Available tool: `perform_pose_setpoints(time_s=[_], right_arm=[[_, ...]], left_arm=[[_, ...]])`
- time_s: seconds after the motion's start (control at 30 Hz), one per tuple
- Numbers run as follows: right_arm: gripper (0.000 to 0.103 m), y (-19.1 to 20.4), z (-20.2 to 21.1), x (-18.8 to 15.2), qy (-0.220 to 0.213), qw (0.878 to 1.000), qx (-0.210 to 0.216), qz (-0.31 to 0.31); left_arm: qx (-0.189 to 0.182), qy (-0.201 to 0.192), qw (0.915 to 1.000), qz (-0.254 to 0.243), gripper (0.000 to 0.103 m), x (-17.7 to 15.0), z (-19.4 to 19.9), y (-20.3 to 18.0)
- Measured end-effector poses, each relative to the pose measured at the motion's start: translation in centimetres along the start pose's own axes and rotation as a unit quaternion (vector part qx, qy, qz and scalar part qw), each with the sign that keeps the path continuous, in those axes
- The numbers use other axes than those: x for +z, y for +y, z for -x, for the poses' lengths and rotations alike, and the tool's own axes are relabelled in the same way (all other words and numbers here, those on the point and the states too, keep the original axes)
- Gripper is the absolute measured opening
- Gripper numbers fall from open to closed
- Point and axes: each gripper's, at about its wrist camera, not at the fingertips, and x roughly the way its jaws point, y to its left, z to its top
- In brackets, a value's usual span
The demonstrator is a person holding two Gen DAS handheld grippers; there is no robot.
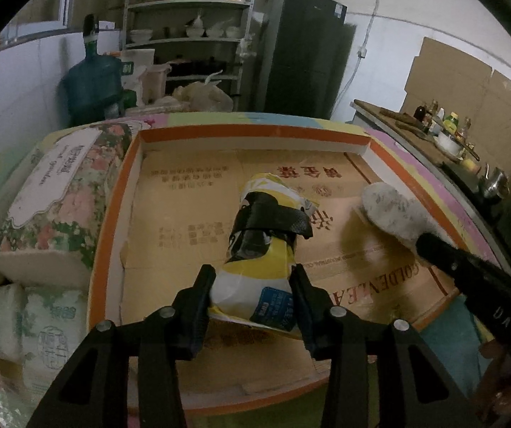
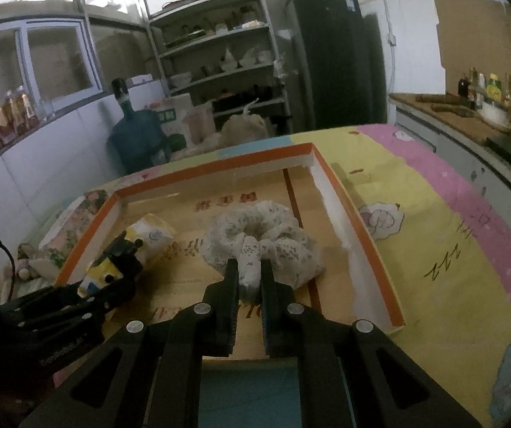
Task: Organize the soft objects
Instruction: 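Carry both held items into the cardboard tray and open both tools, then withdraw both tools from the tray back toward the remaining objects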
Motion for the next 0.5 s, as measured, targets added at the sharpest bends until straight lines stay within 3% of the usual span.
perform_pose_setpoints(time_s=[0.07,0.23,0.3,0.4,0.5], right_arm=[[0.015,0.0,-0.1,-0.1,0.002,1.000,-0.002,-0.001],[0.044,0.2,0.2,-0.4,-0.005,1.000,-0.009,-0.006],[0.052,0.3,0.6,-0.5,-0.009,1.000,-0.015,-0.007],[0.053,0.4,1.5,-0.7,-0.015,1.000,-0.018,-0.011],[0.053,0.4,2.6,-0.8,-0.025,0.999,-0.021,-0.020]], left_arm=[[0.000,0.002,1.0000,-0.002,0.047,0.0,0.0,0.0],[-0.003,0.006,0.9998,-0.019,0.052,0.0,0.5,0.0],[-0.006,-0.002,0.9997,-0.021,0.059,0.0,1.1,-0.1],[-0.013,-0.023,0.9995,-0.018,0.077,0.3,2.4,0.1],[-0.024,-0.041,0.9988,-0.014,0.081,0.6,3.8,0.4]])
